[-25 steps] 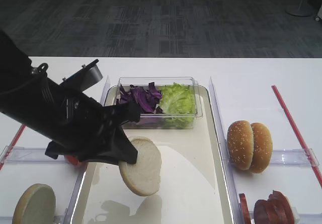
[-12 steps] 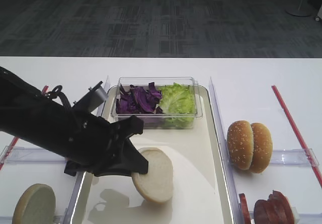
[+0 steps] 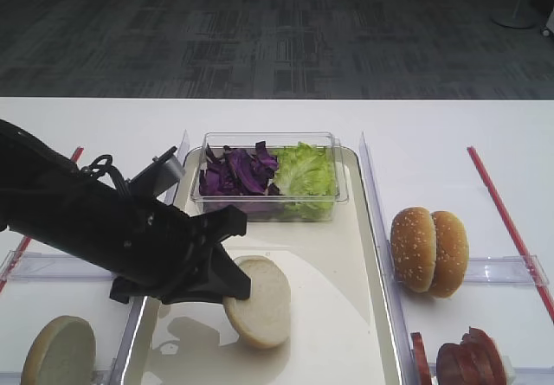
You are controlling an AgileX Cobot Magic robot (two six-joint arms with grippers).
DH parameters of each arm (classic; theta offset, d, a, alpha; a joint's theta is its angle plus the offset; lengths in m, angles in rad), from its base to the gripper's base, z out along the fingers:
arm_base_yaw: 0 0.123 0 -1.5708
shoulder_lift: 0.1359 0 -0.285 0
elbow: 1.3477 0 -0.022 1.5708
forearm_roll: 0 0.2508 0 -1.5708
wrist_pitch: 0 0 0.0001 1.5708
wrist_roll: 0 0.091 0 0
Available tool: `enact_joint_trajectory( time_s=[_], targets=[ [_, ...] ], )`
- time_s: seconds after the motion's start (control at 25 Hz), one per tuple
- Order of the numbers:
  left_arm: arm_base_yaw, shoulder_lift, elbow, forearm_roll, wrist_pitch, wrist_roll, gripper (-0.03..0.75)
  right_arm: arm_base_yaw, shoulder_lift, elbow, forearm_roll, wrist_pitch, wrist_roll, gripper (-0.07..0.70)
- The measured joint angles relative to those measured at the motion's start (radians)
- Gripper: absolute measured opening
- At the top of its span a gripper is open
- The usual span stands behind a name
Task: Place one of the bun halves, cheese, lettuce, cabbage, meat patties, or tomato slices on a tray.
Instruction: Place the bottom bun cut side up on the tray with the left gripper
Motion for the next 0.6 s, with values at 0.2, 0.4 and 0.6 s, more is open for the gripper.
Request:
enact_joint_trajectory(
  time_s=[0.2, 0.4, 0.6],
  targets=[
    [0.000, 0.000, 0.000, -0.006, -0.034, 0.000, 0.080, 0.000, 0.000, 0.000, 0.000, 0.000, 0.000, 0.482],
    [0.000, 0.000, 0.000, -0.032, -0.077, 0.001, 0.080, 0.000, 0.000, 0.000, 0.000, 0.000, 0.000, 0.482],
    [0.000, 0.000, 0.000, -0.060, -0.087, 0.001, 0.080, 0.000, 0.000, 0.000, 0.000, 0.000, 0.000, 0.482]
  ],
)
